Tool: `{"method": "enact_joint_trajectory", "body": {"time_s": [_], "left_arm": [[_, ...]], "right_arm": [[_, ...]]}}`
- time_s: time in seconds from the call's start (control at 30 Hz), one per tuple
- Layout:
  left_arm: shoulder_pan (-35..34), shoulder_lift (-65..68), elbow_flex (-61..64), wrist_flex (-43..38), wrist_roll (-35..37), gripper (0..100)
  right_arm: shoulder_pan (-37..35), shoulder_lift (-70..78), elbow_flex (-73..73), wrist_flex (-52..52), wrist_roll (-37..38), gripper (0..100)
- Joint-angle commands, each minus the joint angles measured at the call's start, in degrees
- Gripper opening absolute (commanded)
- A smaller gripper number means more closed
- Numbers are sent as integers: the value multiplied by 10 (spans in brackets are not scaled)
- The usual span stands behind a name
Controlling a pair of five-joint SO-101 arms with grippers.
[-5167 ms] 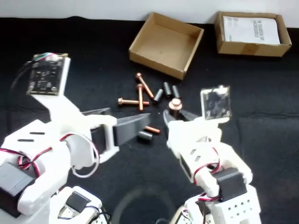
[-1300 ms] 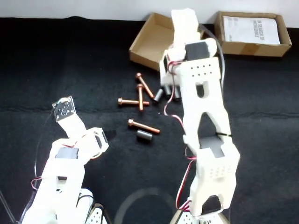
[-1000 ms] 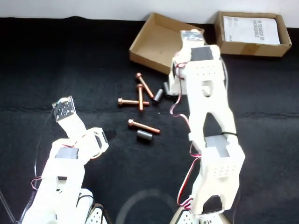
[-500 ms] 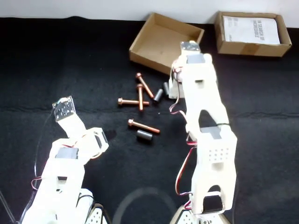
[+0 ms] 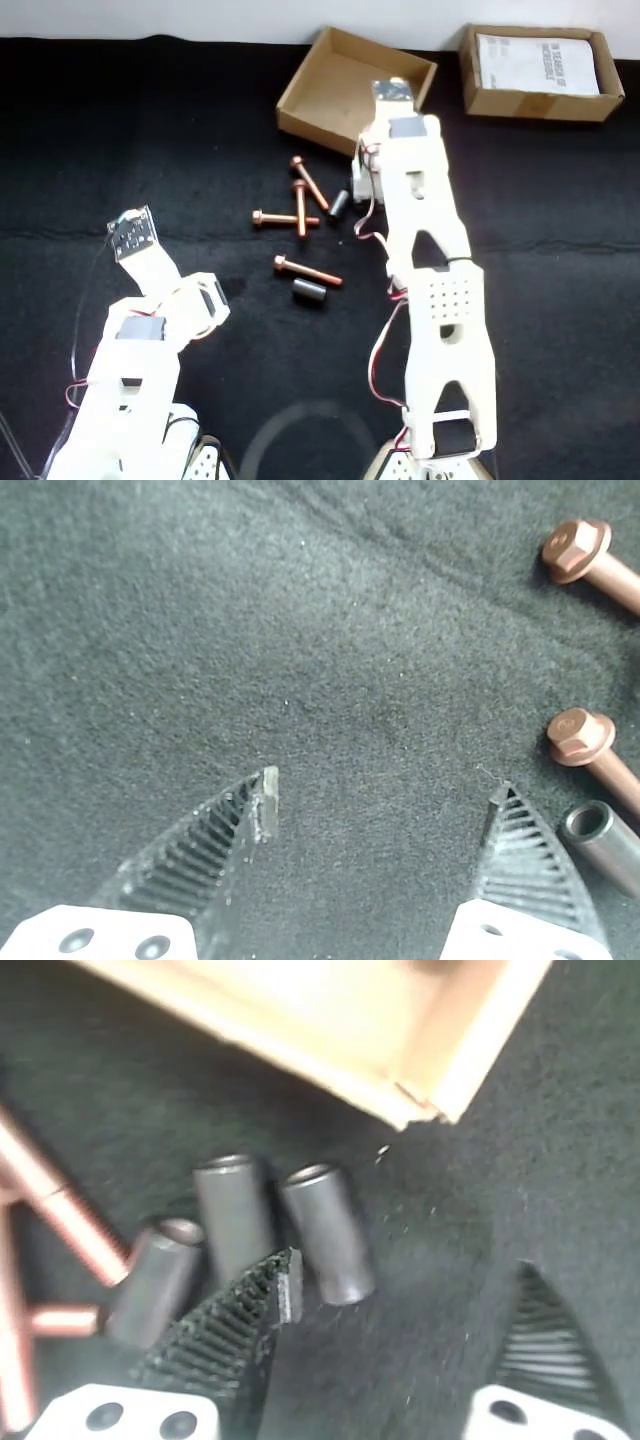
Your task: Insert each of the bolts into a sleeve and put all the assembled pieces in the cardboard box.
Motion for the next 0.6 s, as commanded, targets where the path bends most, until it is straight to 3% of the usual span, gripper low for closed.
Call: {"method": "enact_joint_trajectory", "body": {"time_s": [0.0,0.33,0.57], "left_arm": [[-5,-3,-7,-8,-1,329],[-5,-3,-7,-8,-1,329],[-5,-3,-7,-8,-1,329]], "right_arm": [[-7,17,-48,0,7,194],[-7,56,-94,-7,9,183],[-15,82,-137,-35,90,183]]}}
